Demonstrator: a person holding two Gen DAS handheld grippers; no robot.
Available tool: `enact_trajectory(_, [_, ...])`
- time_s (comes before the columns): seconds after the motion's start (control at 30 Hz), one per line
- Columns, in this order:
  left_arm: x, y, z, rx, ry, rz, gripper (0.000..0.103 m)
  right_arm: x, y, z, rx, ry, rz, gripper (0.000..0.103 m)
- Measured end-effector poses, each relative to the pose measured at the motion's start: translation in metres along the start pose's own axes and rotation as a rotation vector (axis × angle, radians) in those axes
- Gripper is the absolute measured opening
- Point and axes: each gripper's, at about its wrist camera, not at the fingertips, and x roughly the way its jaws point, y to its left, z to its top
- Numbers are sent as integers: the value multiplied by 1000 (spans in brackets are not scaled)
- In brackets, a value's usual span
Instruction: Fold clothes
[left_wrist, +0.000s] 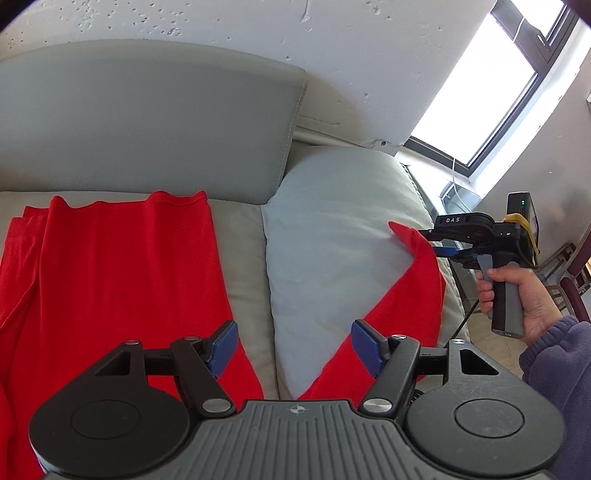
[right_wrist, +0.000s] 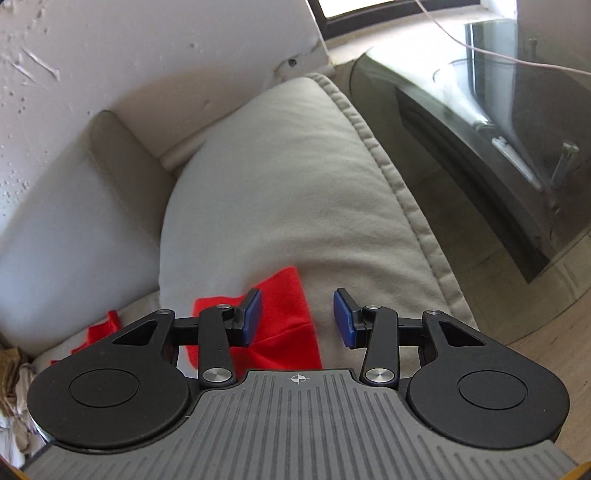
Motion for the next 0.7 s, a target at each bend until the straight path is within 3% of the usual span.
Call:
enact_trajectory(0.03, [2,-1,0,2,5,3,66,5,0,0,-16,-2,5,40])
enact_trajectory(0.1, [5,-2,-1,5,14,7,66,6,4,-3,-61,-12,17,6])
enact_trajectory(0.13, [7,-2,-1,5,18,7,66,3,5,-4,-72,-23,25,4])
enact_trajectory(0.23, [11,-4,-1,4,21,7,66,-21,0,-6,-57,-110,37,3])
enact_trajectory(0.37, [14,-9,0,-13,-9,6,66,-61,-19,-1,29,-294,-61,3])
enact_trajectory(0.47, [19,-14,0,-20,-9,-4,66,-69,-36,6,102,-360,-129,3])
enact_trajectory(0.57, [25,-18,-2,-22,13,-9,66,-55,-50,10,164,-315,-154,4])
enact_trajectory(0.7, [23,-15,-11,-21,46,-17,66,-45,-64,3,241,-231,-218,26])
